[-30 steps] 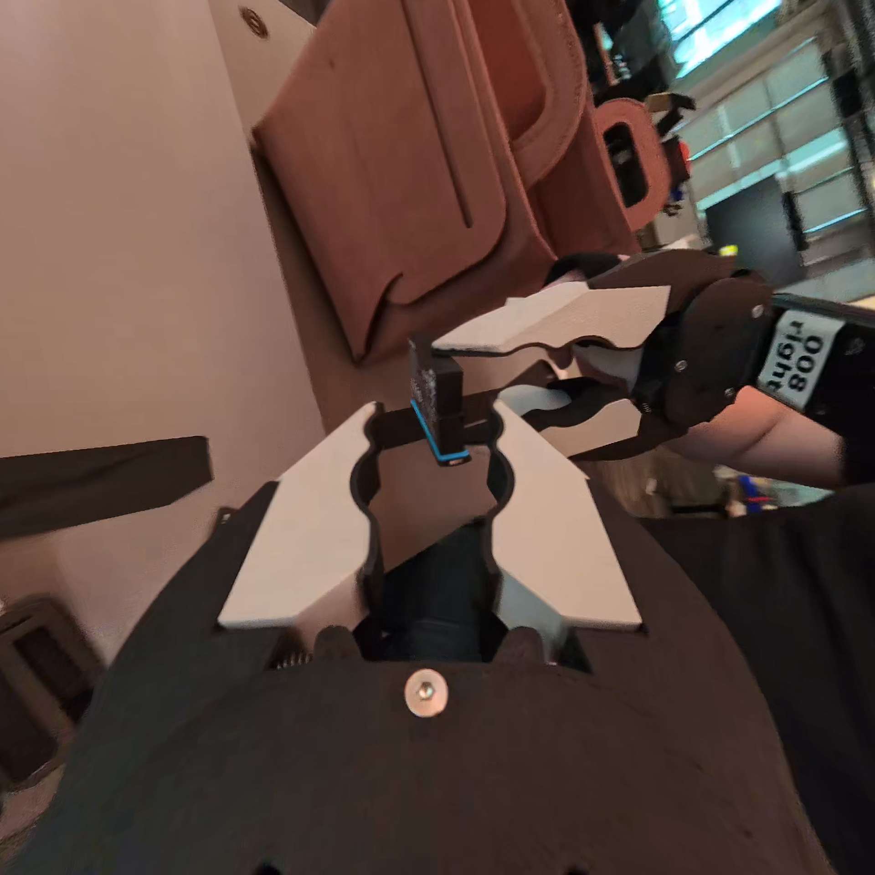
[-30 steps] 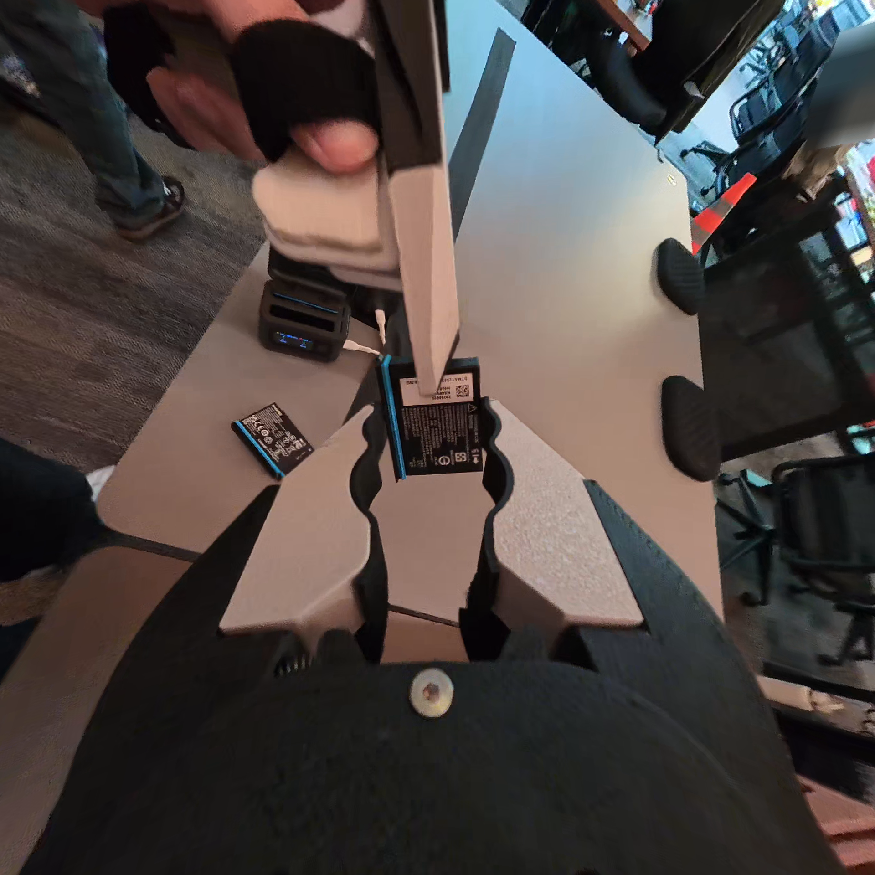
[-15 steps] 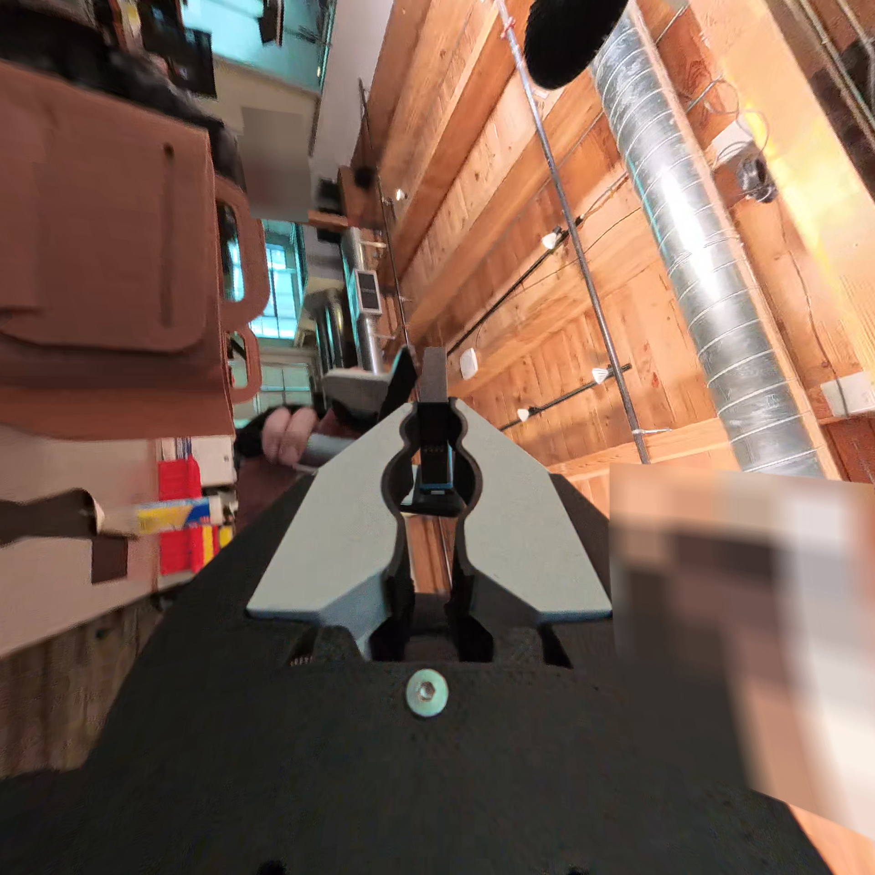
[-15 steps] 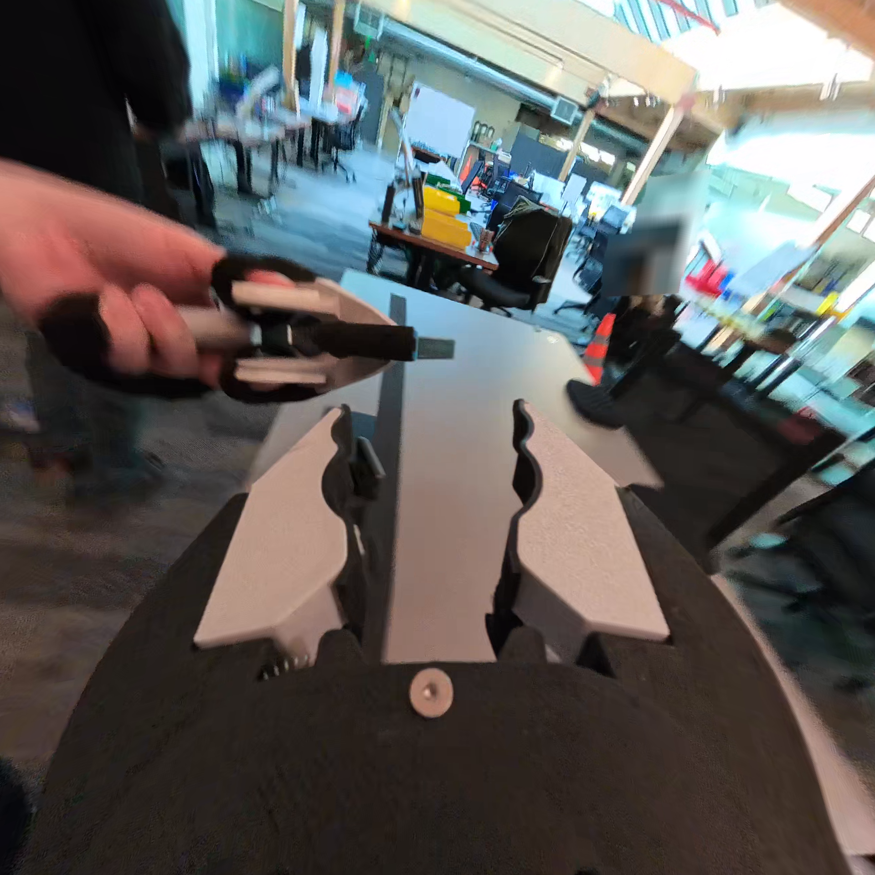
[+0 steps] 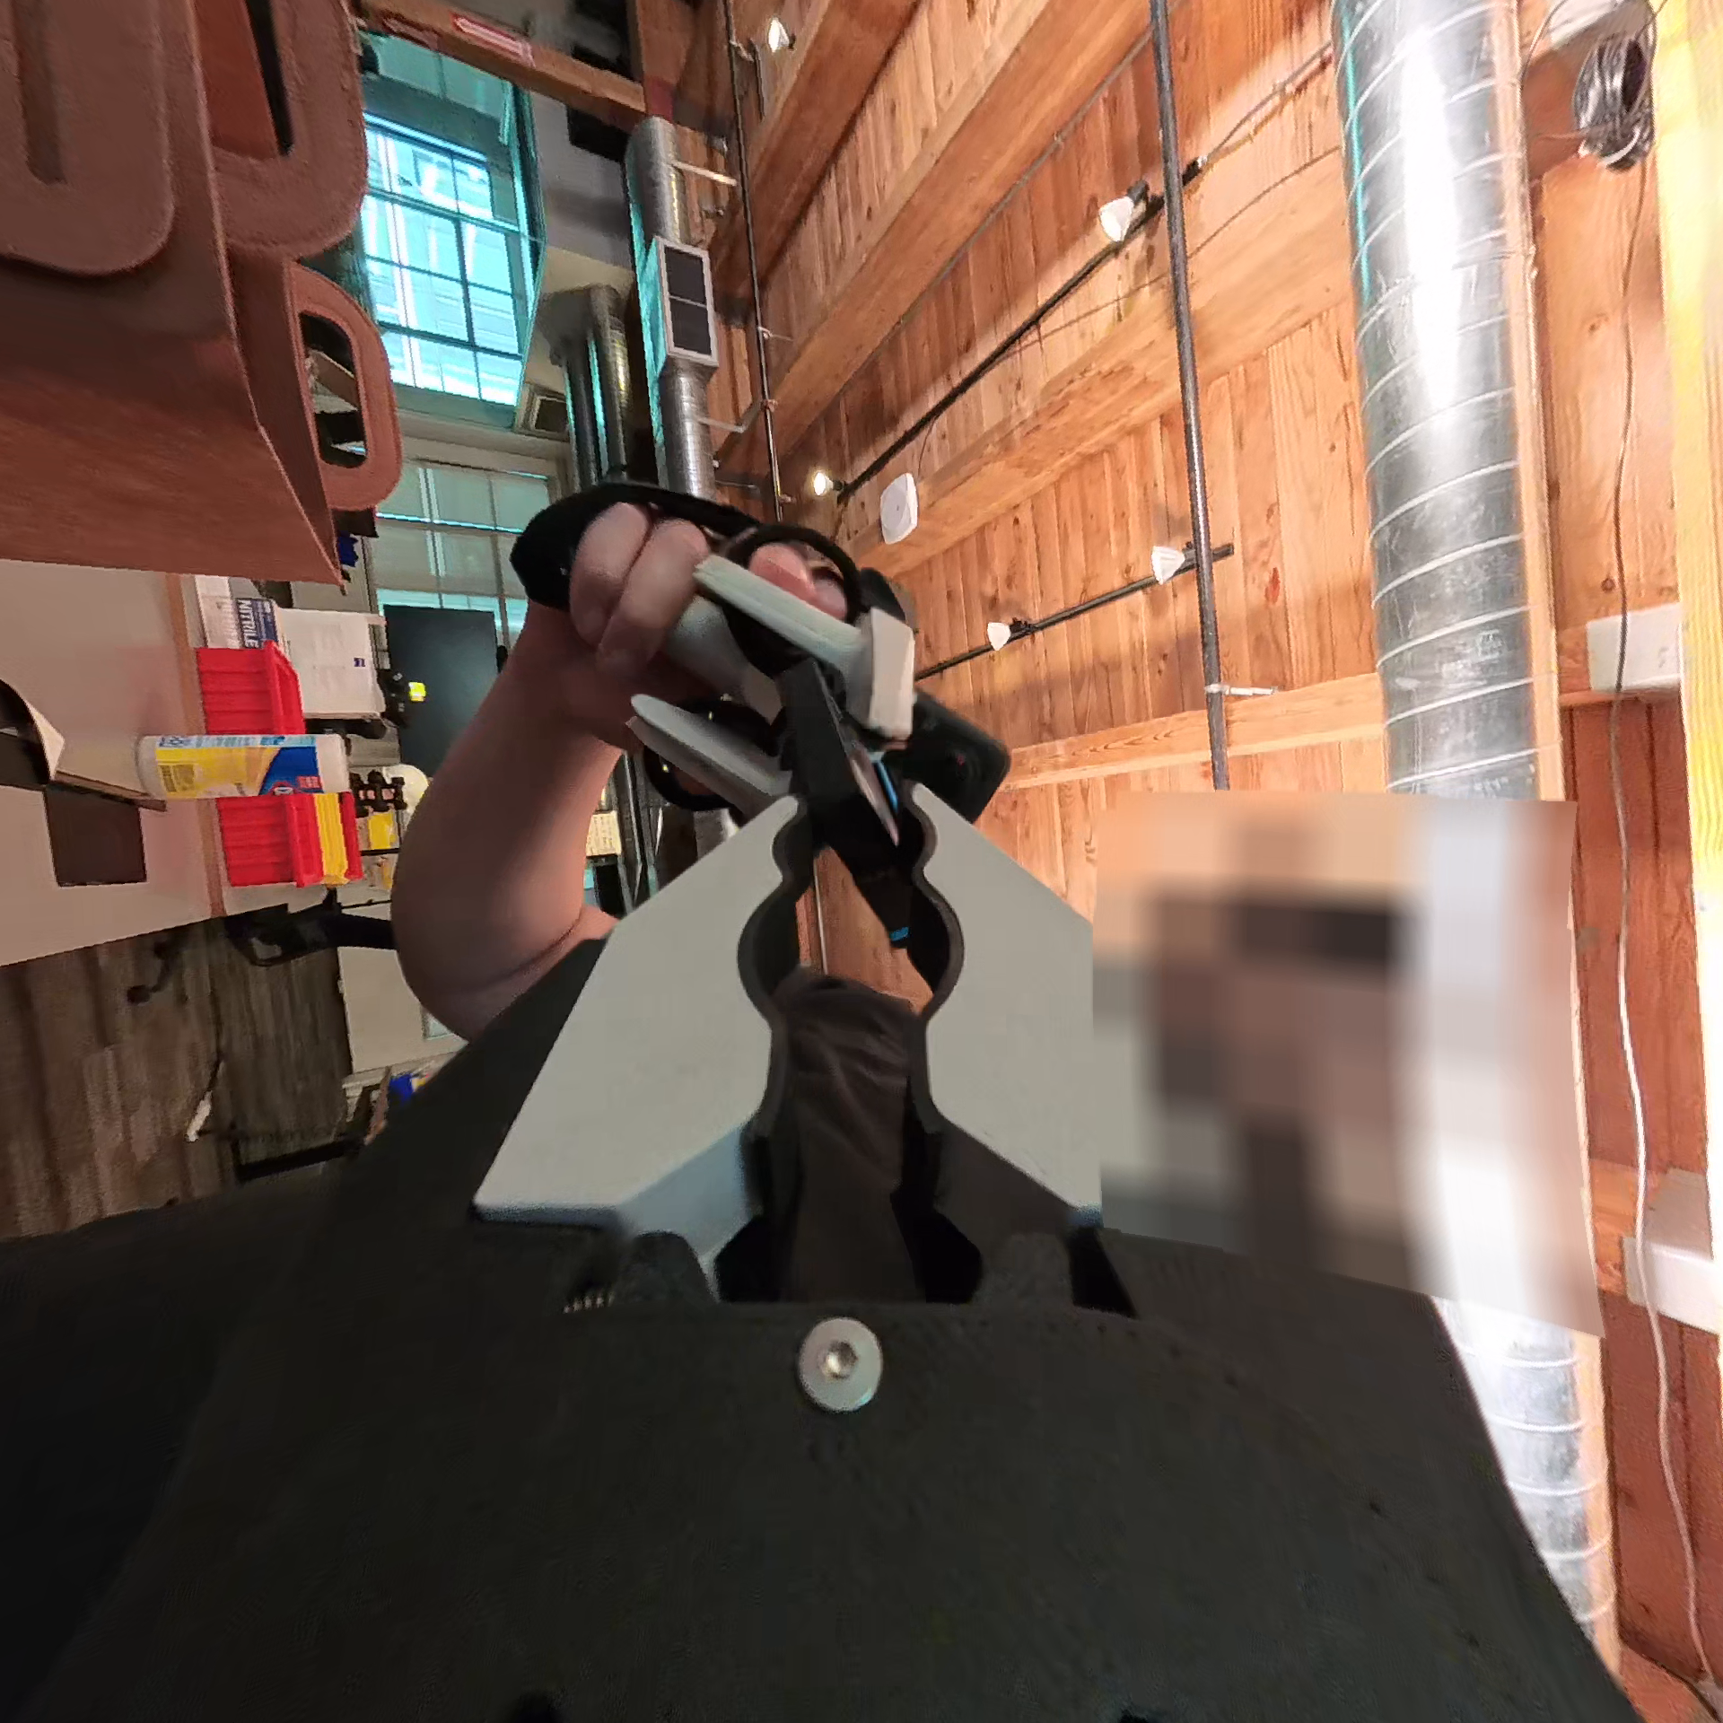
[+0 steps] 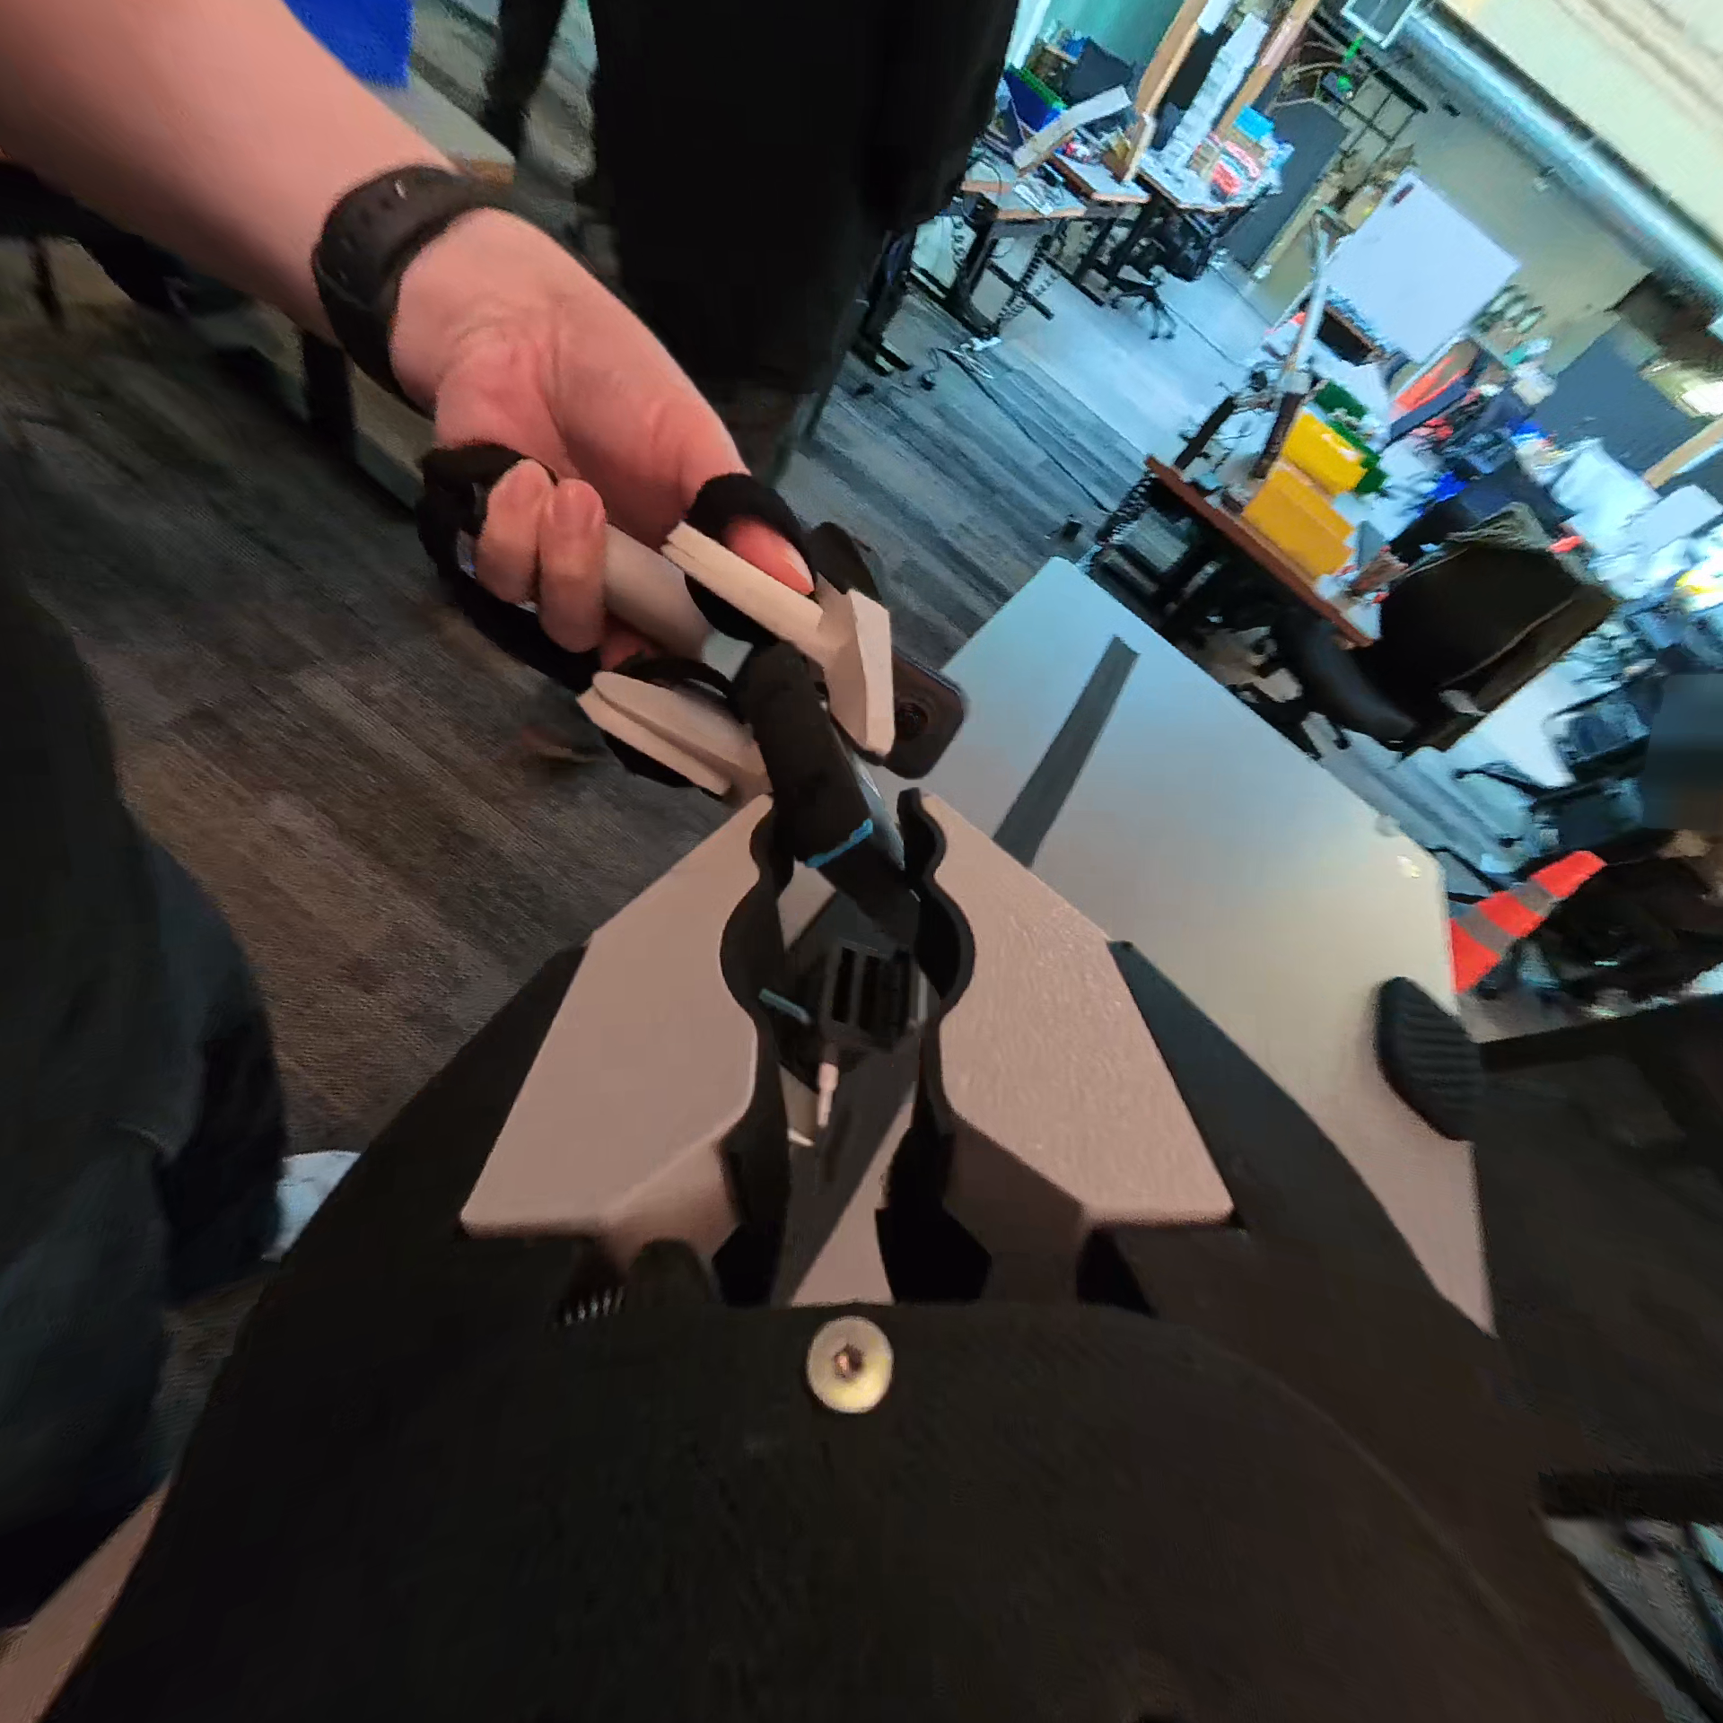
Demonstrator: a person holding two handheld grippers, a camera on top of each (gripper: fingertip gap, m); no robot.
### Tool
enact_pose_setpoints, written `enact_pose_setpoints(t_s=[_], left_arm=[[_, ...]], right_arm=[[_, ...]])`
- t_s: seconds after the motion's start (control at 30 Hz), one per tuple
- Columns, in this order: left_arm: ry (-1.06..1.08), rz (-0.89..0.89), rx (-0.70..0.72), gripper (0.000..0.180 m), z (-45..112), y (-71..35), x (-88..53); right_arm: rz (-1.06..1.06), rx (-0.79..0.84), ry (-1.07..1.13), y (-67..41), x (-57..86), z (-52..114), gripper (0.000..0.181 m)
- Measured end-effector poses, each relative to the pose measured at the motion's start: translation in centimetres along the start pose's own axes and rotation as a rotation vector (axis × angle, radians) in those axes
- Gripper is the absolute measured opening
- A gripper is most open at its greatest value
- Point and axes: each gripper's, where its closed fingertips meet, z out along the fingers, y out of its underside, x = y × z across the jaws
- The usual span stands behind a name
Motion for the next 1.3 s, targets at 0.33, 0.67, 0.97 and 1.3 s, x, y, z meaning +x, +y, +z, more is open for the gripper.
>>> enact_pose_setpoints(t_s=[0.33, 0.67, 0.97, 1.3], left_arm=[[-0.970, 1.144, -0.517, 0.034, -0.6, -2.4, 0.8], [-1.312, 0.727, -1.180, 0.017, -0.7, -0.9, -4.3], [-1.296, 0.748, -1.236, 0.017, -0.4, -1.1, -7.5], [-1.487, 0.841, -0.613, 0.013, -5.4, -6.8, -9.7]], right_arm=[[0.830, 0.054, -0.520, 4.0, -1.3, -0.2, 0.010], [0.821, 0.050, -0.587, 4.9, -1.2, -0.2, 0.010], [0.786, -0.062, -0.596, 7.9, -2.4, -0.6, 0.011], [0.785, -0.089, -0.166, 14.1, 0.5, -2.0, 0.039]])
